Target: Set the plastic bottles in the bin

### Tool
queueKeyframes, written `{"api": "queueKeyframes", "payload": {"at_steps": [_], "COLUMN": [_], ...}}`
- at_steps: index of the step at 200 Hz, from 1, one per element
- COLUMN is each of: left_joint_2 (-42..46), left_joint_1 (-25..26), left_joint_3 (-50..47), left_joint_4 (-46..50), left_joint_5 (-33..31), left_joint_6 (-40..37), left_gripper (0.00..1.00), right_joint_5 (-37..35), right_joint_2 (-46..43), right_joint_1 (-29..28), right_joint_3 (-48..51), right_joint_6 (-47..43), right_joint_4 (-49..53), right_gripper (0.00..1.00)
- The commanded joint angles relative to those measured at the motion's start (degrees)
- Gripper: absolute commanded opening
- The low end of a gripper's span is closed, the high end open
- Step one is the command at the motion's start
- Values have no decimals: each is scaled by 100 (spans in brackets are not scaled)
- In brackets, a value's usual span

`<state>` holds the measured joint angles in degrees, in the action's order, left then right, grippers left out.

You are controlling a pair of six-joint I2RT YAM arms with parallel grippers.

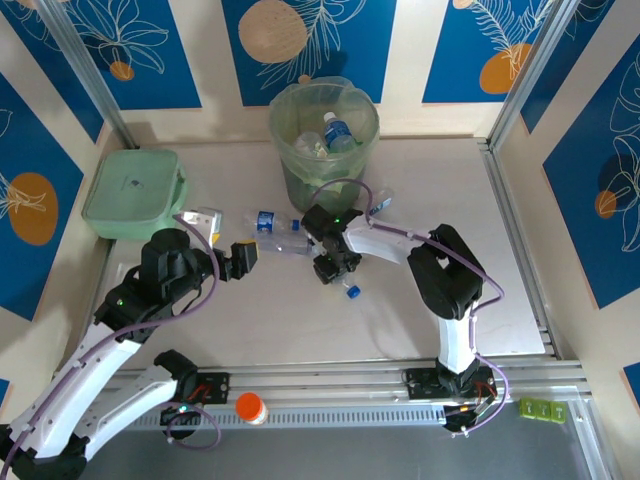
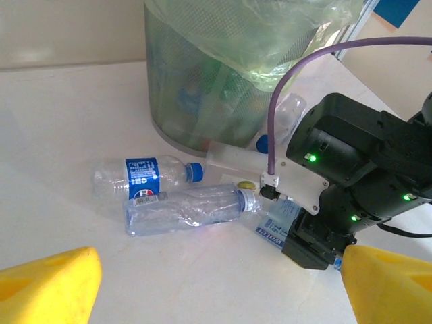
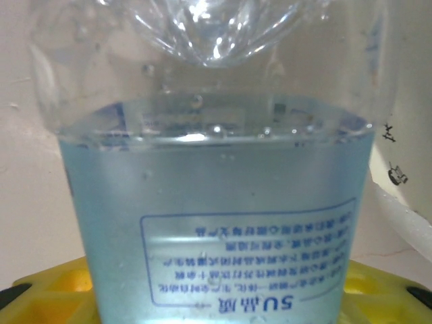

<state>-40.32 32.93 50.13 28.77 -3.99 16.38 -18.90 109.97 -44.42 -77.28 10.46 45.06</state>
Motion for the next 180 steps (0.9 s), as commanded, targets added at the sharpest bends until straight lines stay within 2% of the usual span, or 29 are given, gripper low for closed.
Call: {"api": "queueKeyframes", "payload": {"at_steps": [1, 69, 116, 146, 180], "left_joint_2": [-20, -53, -367, -752, -1171], "left_joint_1": [47, 47, 42, -25, -398], "left_joint_3": [-47, 42, 797, 1121, 1110], "left_joint_4": [-153, -144, 195, 291, 259], "left_joint_5": [-120, 27, 355, 383, 925], "left_joint_6": [-95, 87, 715, 672, 810], "left_gripper": [91, 91, 91, 92, 92], "right_joint_5": [-87, -169, 200, 748, 2001], "right_joint_2": [-430, -1854, -3023, -3324, -3102], "right_joint_1": [-140, -516, -582, -143, 978], "right_joint_3": [180, 787, 395, -431, -1607], "right_joint_6": [6, 173, 39, 47, 377], "right_joint_4": [26, 169, 380, 399, 123], "right_gripper": [52, 51, 51, 50, 48]}}
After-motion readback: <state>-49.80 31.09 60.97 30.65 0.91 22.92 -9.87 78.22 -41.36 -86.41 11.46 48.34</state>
